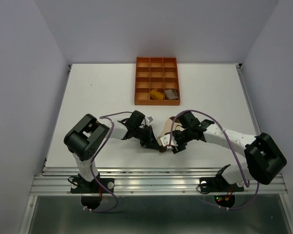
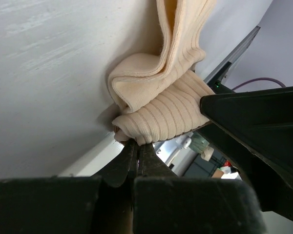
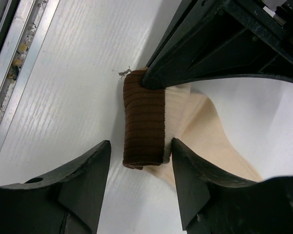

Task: Roll the socks
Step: Roll the sock at the center of the board.

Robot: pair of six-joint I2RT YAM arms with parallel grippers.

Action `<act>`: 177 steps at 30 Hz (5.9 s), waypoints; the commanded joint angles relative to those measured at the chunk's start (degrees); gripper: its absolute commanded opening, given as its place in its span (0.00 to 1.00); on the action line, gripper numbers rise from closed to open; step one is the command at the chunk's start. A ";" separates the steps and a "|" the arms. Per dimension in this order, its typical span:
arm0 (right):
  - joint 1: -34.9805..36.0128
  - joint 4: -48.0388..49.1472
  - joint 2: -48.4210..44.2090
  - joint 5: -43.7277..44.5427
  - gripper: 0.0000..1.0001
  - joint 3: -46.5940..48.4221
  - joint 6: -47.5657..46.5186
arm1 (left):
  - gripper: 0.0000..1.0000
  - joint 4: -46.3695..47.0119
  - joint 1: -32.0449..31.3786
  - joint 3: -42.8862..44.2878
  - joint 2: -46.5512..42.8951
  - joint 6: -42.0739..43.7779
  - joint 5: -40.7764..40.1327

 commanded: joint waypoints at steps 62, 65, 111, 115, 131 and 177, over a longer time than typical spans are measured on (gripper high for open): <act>-19.58 8.76 27.92 -23.00 0.03 13.58 61.96 | 0.49 -9.56 1.43 11.88 -6.31 14.45 -16.37; -19.58 9.99 27.13 -23.02 0.03 12.87 64.06 | 0.49 -7.07 0.21 11.79 -5.78 15.15 -15.75; -20.63 22.11 5.17 -15.75 1.00 11.29 57.21 | 0.00 -3.02 -7.62 11.44 -1.30 18.93 -23.39; -25.71 30.87 4.89 -8.18 1.00 11.73 66.24 | 0.00 -2.94 -7.80 10.30 -1.91 18.40 -24.98; -26.19 59.15 1.56 38.92 1.00 12.43 101.61 | 0.00 -18.40 -10.43 16.54 -2.70 14.37 -40.09; 38.77 17.47 -3.73 61.02 0.91 -0.67 78.48 | 0.00 -27.90 -8.59 12.76 -5.87 19.46 -21.29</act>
